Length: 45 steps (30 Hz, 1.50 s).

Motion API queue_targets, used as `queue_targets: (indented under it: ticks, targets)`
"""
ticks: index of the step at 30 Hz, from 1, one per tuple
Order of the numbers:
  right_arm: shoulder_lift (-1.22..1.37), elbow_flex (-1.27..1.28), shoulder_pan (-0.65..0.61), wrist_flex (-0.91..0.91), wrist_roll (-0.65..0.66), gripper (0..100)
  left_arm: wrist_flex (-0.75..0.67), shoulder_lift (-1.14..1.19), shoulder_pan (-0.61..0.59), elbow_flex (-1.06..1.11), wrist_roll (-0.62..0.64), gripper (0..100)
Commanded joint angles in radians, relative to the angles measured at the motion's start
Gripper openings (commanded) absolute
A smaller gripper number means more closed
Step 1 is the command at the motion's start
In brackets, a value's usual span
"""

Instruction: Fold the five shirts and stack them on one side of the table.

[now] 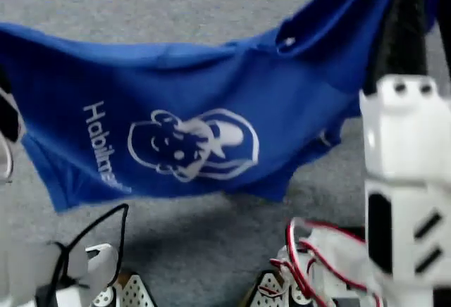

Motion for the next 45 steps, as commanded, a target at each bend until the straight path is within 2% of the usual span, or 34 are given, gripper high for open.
queue_targets:
  ticks: [1,6,11,16,24,29,32,35,40,43,45]
  targets:
    - [-0.045,-0.012,0.019,-0.005,0.002,0.3,0.009,-0.054,0.000,0.023,0.000,2]
    - [-0.102,-0.012,0.015,-0.035,0.034,0.3,0.009,-0.093,-0.008,0.048,0.000,2]
    - [-0.163,0.054,0.015,-0.032,0.081,0.3,0.009,-0.133,-0.129,0.189,0.000,2]
    - [-0.263,0.197,0.013,-0.075,0.123,0.3,0.009,-0.191,-0.155,0.390,0.000,2]
    - [-0.348,0.467,-0.119,-0.104,0.190,0.3,0.006,-0.277,-0.149,0.694,-0.002,2]
    - [-0.344,0.734,-0.151,-0.121,0.192,0.3,-0.097,-0.285,-0.149,0.875,-0.002,2]
    - [-0.344,0.955,-0.157,-0.224,0.192,0.3,-0.245,-0.275,-0.130,1.036,0.003,2]
    - [-0.344,1.210,-0.154,-0.430,0.192,0.3,-0.500,-0.275,-0.089,1.255,0.006,2]
    - [-0.325,1.603,-0.151,-0.850,0.192,0.3,-1.046,-0.268,-0.021,1.591,0.008,2]
    - [-0.255,1.725,-0.120,-1.053,0.186,0.3,-1.382,-0.226,0.012,1.731,0.008,2]
    - [-0.185,1.736,-0.094,-1.134,0.184,0.3,-1.545,-0.176,0.028,1.777,0.009,2]
